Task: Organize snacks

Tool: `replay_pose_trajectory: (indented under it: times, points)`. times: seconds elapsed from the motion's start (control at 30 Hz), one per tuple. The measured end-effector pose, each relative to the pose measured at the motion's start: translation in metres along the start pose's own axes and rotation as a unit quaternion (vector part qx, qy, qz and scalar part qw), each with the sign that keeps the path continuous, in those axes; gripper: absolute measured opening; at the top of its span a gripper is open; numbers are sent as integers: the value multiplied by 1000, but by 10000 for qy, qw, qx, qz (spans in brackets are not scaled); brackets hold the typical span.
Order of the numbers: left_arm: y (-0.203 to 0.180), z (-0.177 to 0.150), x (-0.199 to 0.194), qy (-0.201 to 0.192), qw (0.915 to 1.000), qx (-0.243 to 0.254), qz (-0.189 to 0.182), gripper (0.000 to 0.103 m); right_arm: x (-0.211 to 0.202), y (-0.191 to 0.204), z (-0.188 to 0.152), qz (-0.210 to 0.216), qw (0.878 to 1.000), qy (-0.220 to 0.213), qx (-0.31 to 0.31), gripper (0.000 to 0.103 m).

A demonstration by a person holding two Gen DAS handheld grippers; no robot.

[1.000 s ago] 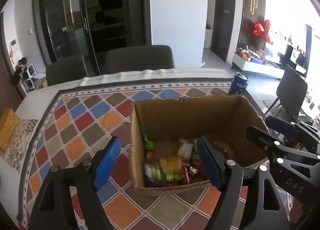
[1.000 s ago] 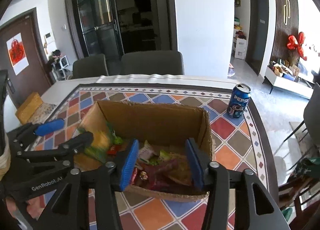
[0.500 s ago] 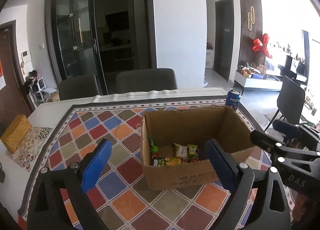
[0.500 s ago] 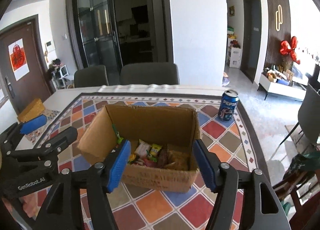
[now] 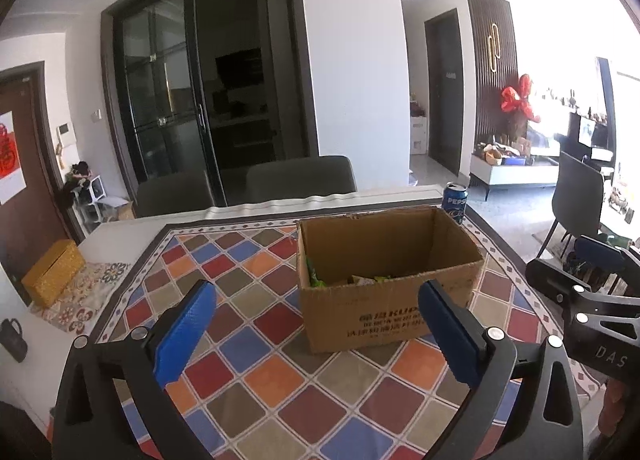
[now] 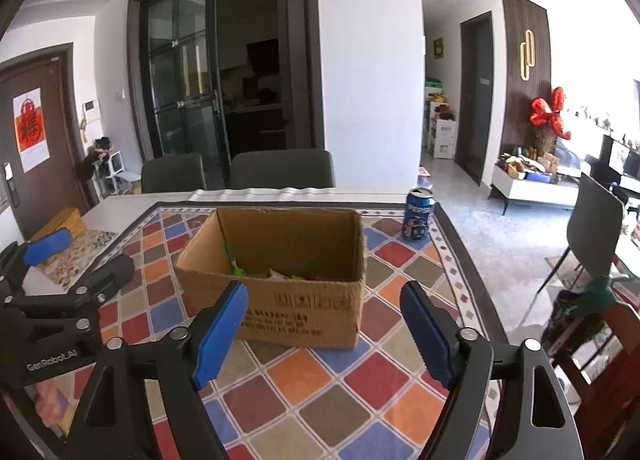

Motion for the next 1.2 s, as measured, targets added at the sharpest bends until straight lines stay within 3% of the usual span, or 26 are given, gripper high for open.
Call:
replay_pose_trajectory:
  times: [0.57, 1.2]
  points:
    - [13, -24, -69, -235, 9997, -69, -19, 103, -67, 18, -29, -79, 9996, -261, -51, 85]
    - [19, -25, -84, -422, 9990, -142, 100, 103, -85, 21, -35, -85, 9994, -342, -72, 85]
Point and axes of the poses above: each gripper's, at about its wrist camera, not at the fingertips, and x roughly the way its jaws point, y to its left, z to its top, the point moved 7 cm from there along x, roughly the way its jaws point, and after that the axes turned 12 degrees about z, right-handed, at the moved point
